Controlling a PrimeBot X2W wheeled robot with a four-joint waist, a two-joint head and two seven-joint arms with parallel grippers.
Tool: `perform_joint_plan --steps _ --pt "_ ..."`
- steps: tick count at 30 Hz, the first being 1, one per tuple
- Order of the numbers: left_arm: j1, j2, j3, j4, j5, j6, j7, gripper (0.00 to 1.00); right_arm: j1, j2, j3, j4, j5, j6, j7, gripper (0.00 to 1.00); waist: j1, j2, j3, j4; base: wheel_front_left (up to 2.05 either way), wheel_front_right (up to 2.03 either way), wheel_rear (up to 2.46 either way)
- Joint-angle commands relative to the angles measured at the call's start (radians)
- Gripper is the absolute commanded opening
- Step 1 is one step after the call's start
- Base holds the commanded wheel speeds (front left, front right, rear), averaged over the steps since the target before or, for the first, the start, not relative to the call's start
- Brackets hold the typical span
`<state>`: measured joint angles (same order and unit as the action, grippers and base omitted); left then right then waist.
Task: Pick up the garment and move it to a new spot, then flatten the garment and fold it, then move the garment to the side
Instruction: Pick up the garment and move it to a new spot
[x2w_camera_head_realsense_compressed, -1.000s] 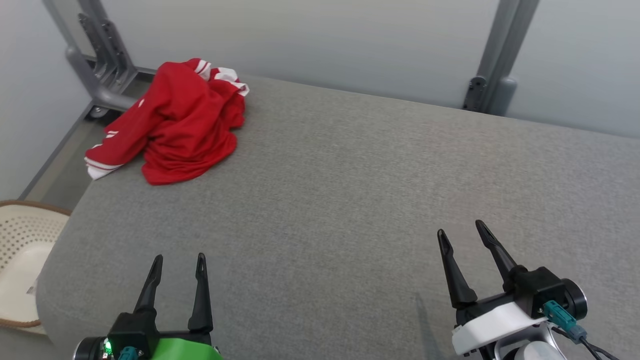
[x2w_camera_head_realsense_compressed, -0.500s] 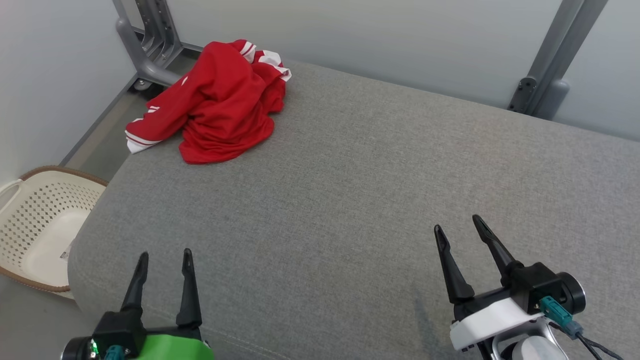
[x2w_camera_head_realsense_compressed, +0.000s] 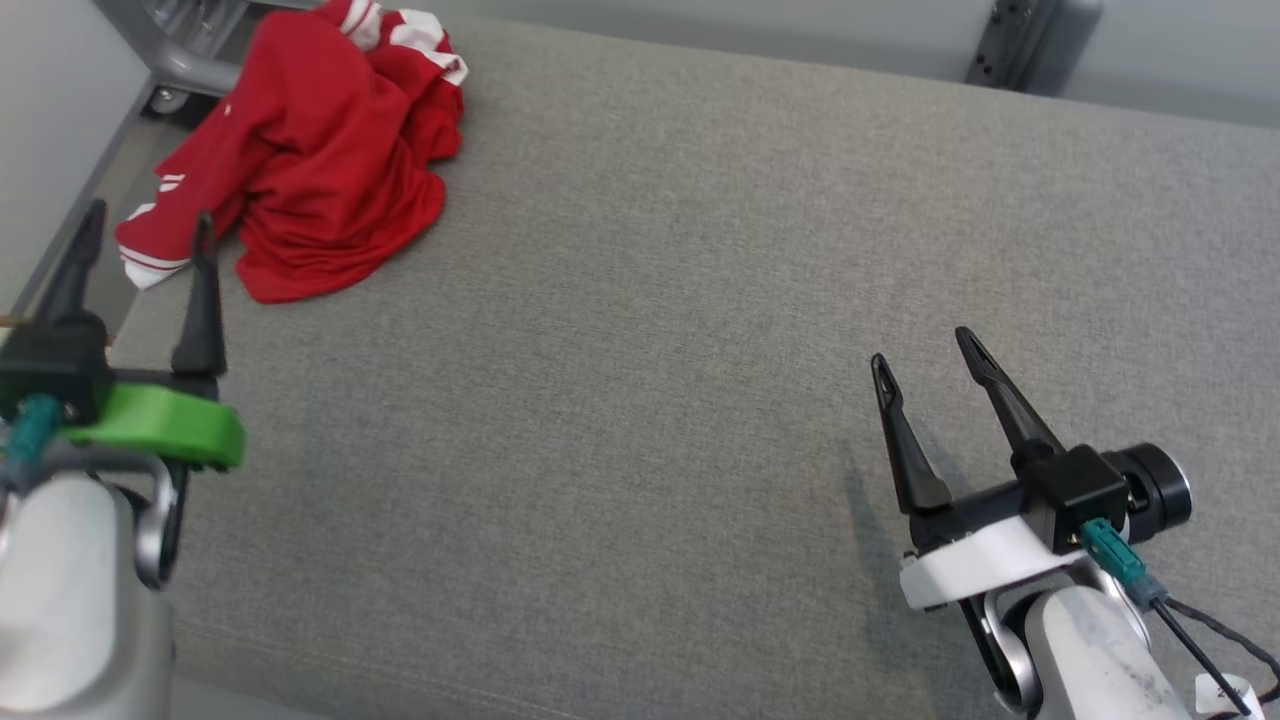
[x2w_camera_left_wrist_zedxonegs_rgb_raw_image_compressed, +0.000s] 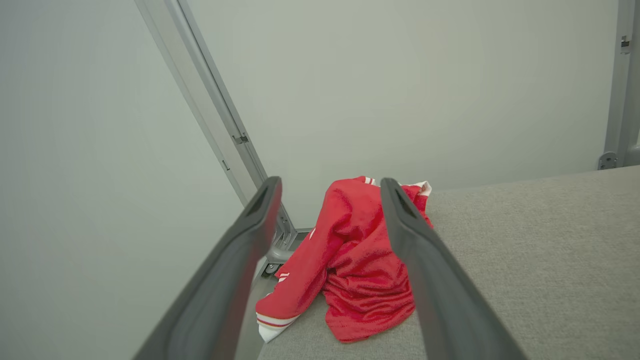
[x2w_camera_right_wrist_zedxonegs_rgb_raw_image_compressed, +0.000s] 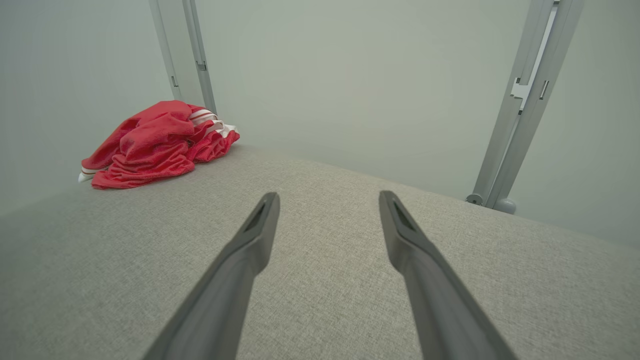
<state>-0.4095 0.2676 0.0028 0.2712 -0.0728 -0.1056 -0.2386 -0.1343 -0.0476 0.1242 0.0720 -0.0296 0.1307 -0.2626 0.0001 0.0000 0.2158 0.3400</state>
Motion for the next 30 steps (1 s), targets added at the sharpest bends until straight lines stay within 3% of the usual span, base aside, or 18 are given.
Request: perform_joint_plan --steps 1,8,14,25,26,27,28,30 --pt "-0.069 0.027 -0.003 0.037 -0.016 -0.008 0.03 1.0 -0.031 -0.005 0.004 -0.011 -0.013 0.0 -0.003 1.0 -0.0001 0.0 0.108 -0.091 0.0 0.0 0.0" --pt "-0.336 0.108 -0.05 0.209 -0.139 -0.024 0.159 1.0 -0.082 -0.01 -0.009 -0.07 -0.045 0.0 -0.003 1.0 -0.0001 0.0 0.227 -0.152 0.0 0.0 0.0" --pt "-0.431 0.164 -0.15 0.367 -0.178 -0.025 0.199 1.0 -0.094 -0.022 -0.018 -0.138 -0.062 0.0 -0.004 1.0 -0.0001 0.0 0.307 -0.182 0.0 0.0 0.0" --pt "-0.47 0.176 -0.171 0.642 -0.202 -0.014 0.156 1.0 -0.089 -0.018 -0.015 -0.179 -0.064 0.0 -0.003 1.0 -0.0001 0.0 0.328 -0.201 0.0 0.0 0.0" --pt "-0.474 0.177 -0.173 0.657 -0.2 -0.013 0.147 0.47 -0.088 -0.016 -0.015 -0.178 -0.062 0.0 -0.003 1.0 -0.0001 0.0 0.323 -0.201 0.0 0.0 0.0" --pt "-0.475 0.178 -0.176 0.668 -0.199 -0.013 0.14 0.33 -0.087 -0.015 -0.015 -0.177 -0.06 0.0 -0.003 1.0 -0.0001 0.0 0.319 -0.201 0.0 0.0 0.0" --pt "-0.479 0.179 -0.178 0.676 -0.2 -0.014 0.126 0.0 -0.086 -0.014 -0.014 -0.175 -0.06 0.0 -0.003 1.0 -0.0001 0.0 0.313 -0.2 0.0 0.0 0.0" --pt "-0.487 0.184 -0.188 0.69 -0.197 -0.017 0.102 0.0 -0.082 -0.013 -0.012 -0.17 -0.056 0.0 -0.003 1.0 -0.0001 0.0 0.299 -0.199 0.0 0.0 0.0"
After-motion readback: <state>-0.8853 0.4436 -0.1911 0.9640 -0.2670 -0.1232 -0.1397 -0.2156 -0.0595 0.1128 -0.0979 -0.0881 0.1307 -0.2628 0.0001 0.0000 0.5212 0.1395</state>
